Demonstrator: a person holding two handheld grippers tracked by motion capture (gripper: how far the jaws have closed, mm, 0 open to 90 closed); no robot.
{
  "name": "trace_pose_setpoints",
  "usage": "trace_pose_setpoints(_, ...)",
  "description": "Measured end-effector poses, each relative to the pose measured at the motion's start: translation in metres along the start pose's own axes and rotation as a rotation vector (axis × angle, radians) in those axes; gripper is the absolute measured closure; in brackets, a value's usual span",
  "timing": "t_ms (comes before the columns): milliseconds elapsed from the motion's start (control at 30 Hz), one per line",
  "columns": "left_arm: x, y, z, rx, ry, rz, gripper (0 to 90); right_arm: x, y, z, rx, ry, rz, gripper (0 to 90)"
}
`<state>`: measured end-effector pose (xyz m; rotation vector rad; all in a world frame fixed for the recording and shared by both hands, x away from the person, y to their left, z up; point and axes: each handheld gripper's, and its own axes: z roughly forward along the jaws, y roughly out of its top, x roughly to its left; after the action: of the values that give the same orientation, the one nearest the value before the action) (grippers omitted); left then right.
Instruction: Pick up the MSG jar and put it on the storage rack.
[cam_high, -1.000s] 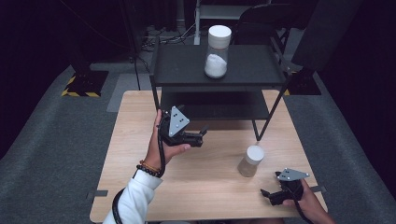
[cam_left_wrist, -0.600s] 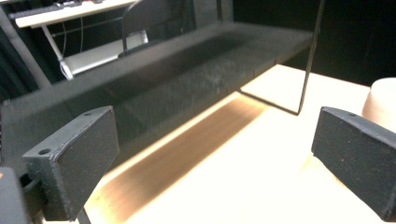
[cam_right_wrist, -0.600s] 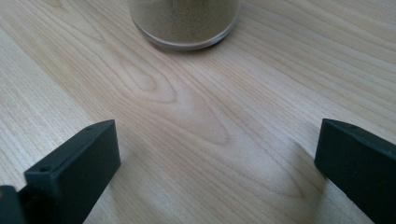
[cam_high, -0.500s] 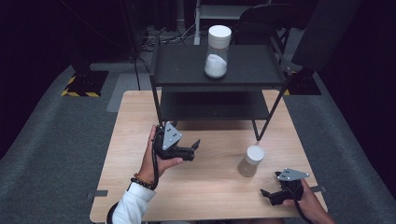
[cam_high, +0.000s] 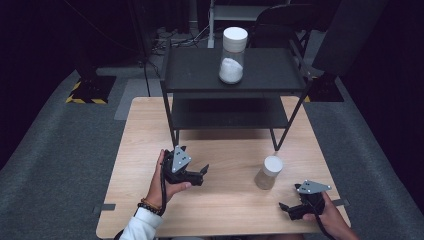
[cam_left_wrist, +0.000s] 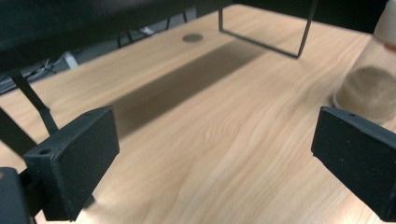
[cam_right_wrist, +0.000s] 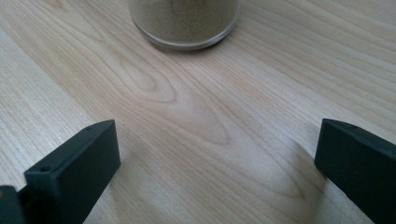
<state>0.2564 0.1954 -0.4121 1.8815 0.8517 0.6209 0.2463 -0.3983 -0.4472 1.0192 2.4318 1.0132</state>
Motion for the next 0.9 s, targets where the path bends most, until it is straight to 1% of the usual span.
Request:
trace_pose_setpoints(33,0.0,-0.003,0.0,0.01,-0.004,-0.004,0.3,0.0,0.0,0.0,0.0,0.0,0.0,0.0)
trace_pose_setpoints(100,-0.001,-0.008,0.001,0.032,-0.002,0.001,0.3,0.0,0.0,0.0,0.0,0.0,0.0,0.0)
trace_pose_setpoints(367,-0.003,-0.027,0.002,0.078,-0.01,-0.025,0.5,0.0,0.0,0.0,0.0,0.0,0.0,0.0)
trace_pose_setpoints(533,-0.004,-0.037,0.002,0.102,-0.007,-0.041,0.6,0.0,0.0,0.0,0.0,0.0,0.0,0.0)
trace_pose_setpoints(633,-0.003,-0.04,0.003,0.117,-0.008,-0.049,0.6,0.0,0.0,0.0,0.0,0.0,-0.001,0.0)
trace_pose_setpoints(900,-0.005,-0.04,0.009,0.174,-0.004,-0.029,0.6,0.0,0.0,0.0,0.0,0.0,-0.001,0.0)
